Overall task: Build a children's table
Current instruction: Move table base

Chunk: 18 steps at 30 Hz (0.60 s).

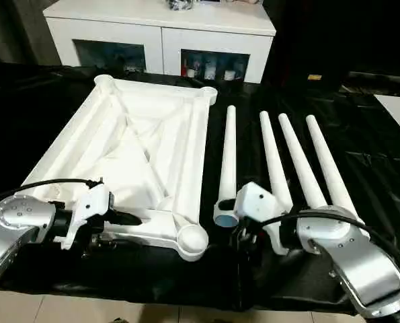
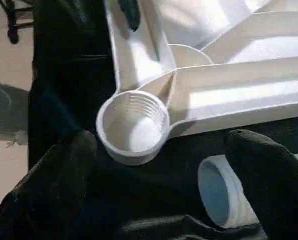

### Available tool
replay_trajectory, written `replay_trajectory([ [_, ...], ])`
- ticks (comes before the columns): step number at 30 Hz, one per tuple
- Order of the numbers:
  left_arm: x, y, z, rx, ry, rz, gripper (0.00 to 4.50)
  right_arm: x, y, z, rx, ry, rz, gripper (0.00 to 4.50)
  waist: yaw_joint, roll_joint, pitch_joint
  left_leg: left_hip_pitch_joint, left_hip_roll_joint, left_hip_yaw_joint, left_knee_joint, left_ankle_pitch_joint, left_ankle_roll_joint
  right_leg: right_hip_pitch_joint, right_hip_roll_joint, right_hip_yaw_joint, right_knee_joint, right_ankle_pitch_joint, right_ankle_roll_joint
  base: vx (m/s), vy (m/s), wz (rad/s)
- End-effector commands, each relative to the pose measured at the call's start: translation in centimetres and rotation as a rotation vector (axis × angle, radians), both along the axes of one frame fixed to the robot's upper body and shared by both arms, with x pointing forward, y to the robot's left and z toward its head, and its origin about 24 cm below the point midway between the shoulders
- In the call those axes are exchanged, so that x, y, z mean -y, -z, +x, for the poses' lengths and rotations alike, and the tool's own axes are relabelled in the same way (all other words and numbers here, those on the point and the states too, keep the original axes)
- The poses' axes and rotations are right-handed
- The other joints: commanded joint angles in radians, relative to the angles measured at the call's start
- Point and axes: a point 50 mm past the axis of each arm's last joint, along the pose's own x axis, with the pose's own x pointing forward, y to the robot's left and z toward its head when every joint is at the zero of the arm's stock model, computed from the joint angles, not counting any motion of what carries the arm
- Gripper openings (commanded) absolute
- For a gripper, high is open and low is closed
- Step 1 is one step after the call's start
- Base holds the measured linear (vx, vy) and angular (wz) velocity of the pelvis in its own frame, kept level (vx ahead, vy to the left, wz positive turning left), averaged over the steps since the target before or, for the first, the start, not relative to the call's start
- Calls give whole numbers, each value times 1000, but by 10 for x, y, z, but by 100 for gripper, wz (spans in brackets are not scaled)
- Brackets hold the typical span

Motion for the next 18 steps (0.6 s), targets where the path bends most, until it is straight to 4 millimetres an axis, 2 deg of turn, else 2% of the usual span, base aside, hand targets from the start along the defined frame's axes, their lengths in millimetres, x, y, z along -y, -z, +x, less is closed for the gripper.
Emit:
replay_trajectory([
  [1, 2, -1, 3, 8, 26, 15, 220, 0, -3, -3, 2, -22, -23, 450, 3, 9, -57, 2, 76, -23, -84, -82, 54, 45, -94, 49, -65, -61, -279, 0, 0, 0],
  [7, 3, 3, 5, -15, 88, 57, 165, -1, -3, -4, -7, -42, -31, 450, 3, 10, -57, 2, 78, -23, -85, -100, 47, 46, -96, 49, -67, -81, -280, 0, 0, 0],
  [8, 4, 5, 5, -18, 103, 69, 159, -1, -3, -4, -4, -41, -34, 450, 4, 14, -57, 3, 78, -24, -85, -98, 46, 45, -96, 49, -66, -78, -281, 0, 0, 0],
  [15, 10, 13, 13, 4, 168, 135, 107, -1, -3, -4, -2, -42, -44, 450, 4, 14, -60, 2, 78, -24, -82, -80, 46, 48, -96, 48, -63, -28, -290, 0, 0, 0],
  [18, 12, 17, 16, -3, 182, 155, 71, -2, -4, -4, 0, -44, -43, 450, 6, 19, -61, 3, 79, -24, -82, -87, 43, 51, -99, 49, -64, -35, -294, 0, 0, 0],
])
